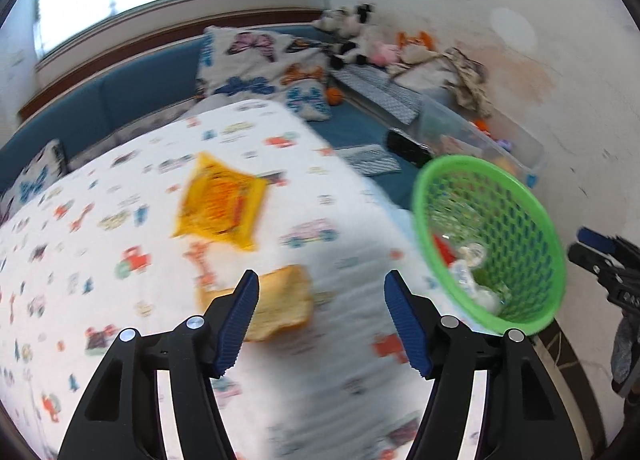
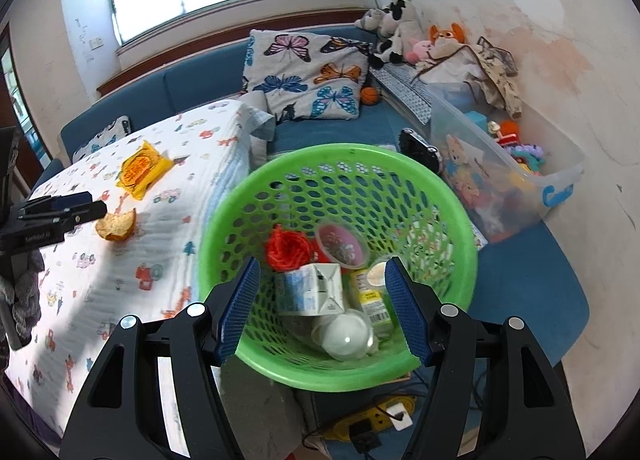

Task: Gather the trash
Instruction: 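Move both tools back over the bed toward the bread and snack bag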

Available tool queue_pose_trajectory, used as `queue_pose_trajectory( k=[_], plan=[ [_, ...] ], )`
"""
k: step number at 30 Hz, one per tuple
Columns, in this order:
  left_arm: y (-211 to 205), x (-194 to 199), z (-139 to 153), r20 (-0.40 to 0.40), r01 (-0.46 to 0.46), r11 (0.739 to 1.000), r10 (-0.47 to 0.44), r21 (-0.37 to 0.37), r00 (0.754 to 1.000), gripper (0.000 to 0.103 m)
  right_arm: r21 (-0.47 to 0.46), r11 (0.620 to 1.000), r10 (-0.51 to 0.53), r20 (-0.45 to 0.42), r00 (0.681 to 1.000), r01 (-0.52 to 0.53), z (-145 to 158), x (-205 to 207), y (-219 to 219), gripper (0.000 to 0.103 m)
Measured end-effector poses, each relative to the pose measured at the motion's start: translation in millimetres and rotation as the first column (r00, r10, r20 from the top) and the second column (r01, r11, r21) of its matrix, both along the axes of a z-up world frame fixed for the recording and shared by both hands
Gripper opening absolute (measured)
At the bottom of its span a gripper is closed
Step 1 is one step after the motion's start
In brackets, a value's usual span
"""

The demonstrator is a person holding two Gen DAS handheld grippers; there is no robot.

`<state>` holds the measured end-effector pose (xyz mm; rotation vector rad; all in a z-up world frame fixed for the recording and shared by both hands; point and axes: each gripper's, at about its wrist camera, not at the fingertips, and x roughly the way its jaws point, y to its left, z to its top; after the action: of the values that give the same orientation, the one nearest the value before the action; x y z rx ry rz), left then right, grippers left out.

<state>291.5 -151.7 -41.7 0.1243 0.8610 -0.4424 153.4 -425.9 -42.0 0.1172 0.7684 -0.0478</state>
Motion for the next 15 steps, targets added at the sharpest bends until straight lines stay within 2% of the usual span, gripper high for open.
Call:
queue_pose_trajectory(
  k=[7, 15],
  plan=[
    [56, 23, -13, -0.075, -0.135, 0.99, 0.132, -0.034, 0.988, 0.052, -0.004, 0.999, 0.051, -0.001, 0.999, -0.051, 0, 11, 24, 0.065],
    [74, 37, -31, -0.177, -0.17, 0.98, 0.151, -0.099, 0.973, 0.043, -0.004, 0.996, 0.09, -0.004, 0.996, -0.09, -2, 22, 46, 0.065]
  ],
)
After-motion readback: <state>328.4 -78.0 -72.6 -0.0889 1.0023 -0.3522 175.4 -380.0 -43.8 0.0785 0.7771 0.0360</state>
